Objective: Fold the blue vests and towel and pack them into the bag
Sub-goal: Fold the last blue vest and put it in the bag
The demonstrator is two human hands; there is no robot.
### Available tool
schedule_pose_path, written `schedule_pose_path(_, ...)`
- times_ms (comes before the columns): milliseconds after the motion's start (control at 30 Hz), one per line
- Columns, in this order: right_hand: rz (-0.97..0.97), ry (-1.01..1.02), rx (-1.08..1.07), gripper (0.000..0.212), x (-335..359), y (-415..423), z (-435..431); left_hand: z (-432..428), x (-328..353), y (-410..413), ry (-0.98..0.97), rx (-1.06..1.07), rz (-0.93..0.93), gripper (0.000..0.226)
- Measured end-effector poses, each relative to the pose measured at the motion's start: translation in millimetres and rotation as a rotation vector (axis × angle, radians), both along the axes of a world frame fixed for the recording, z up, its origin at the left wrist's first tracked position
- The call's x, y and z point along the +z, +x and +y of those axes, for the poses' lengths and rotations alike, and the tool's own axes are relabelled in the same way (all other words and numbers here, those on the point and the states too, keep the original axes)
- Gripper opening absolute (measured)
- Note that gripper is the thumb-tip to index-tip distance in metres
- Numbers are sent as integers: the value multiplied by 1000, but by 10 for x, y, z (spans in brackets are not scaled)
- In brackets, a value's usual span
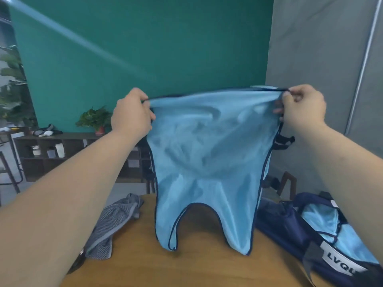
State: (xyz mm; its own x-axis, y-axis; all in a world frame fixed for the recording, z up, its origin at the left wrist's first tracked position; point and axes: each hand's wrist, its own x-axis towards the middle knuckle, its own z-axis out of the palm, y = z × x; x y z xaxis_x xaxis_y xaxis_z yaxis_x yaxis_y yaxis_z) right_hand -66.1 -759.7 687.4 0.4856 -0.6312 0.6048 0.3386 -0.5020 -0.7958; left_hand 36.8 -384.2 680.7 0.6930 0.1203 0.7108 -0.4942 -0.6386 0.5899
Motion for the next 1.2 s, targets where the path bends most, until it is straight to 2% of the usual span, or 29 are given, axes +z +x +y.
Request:
schedule_pose_path(67,292,85,113,4,-68,-35,-14,39,-37,8,48,-43,279,10)
schedule_pose_path(100,359,105,146,4,-109,-60,-31,53,-70,-1,12,-51,306,11)
schedule_pose_path(133,350,111,145,4,-142,-86,-40,55,-110,2,-37,-40,251,11)
schedule_pose_path(233,78,107,46,5,-186,-143,-1,-39,-192,-83,-144,-5,-69,7)
schedule_pose_path(400,-400,79,-34,10,-59,-256,218,-217,54,-387,-361,-96,-556,12)
schedule_pose_path(500,-618,13,-66,7,85,-330,332,-238,291,-457,-433,-139,-740,9)
schedule_pose_path(567,-701,-45,-88,6,114,-264,327,-220,361,-333,-444,-116,-755,10)
schedule_pose_path(633,-661,-94,-106,8,-4,-86,270,-199,279,-24,-425,-78,-616,12)
schedule_pose_path(667,-554,-107,-120,9,-133,59,220,-171,182,187,-369,-33,-470,11)
schedule_pose_path(700,-387,-106,-134,10,-299,221,158,-149,52,388,-257,26,-266,12)
schedule_pose_path(767,60,39,-44,9,-705,538,31,-148,-316,654,10,56,317,19)
schedule_pose_path(800,266,184,56,12,-900,660,-22,-168,-506,705,7,-3,609,20)
schedule_pose_path(833,399,310,132,15,-1066,737,-77,-181,-643,693,-108,-82,812,24)
schedule_pose_path(867,429,370,158,16,-1171,785,-127,-185,-725,697,-283,-176,890,30)
schedule_pose_path(933,313,301,130,12,-1164,905,-244,-168,-728,805,-656,-378,807,43)
schedule_pose_path(967,241,234,92,10,-1060,919,-252,-168,-655,847,-778,-457,704,45)
schedule_pose_path(1000,174,175,52,10,-920,933,-256,-166,-548,892,-799,-478,550,40)
schedule_pose_path(1067,45,79,0,8,-573,888,-158,-183,-317,895,-585,-373,213,13)
schedule_pose_path(1133,-62,20,-28,4,-276,821,-69,-173,-128,883,-439,-280,-17,13)
schedule_pose_path(1200,-143,8,-36,6,-112,772,-30,-151,21,785,-393,-252,-138,8)
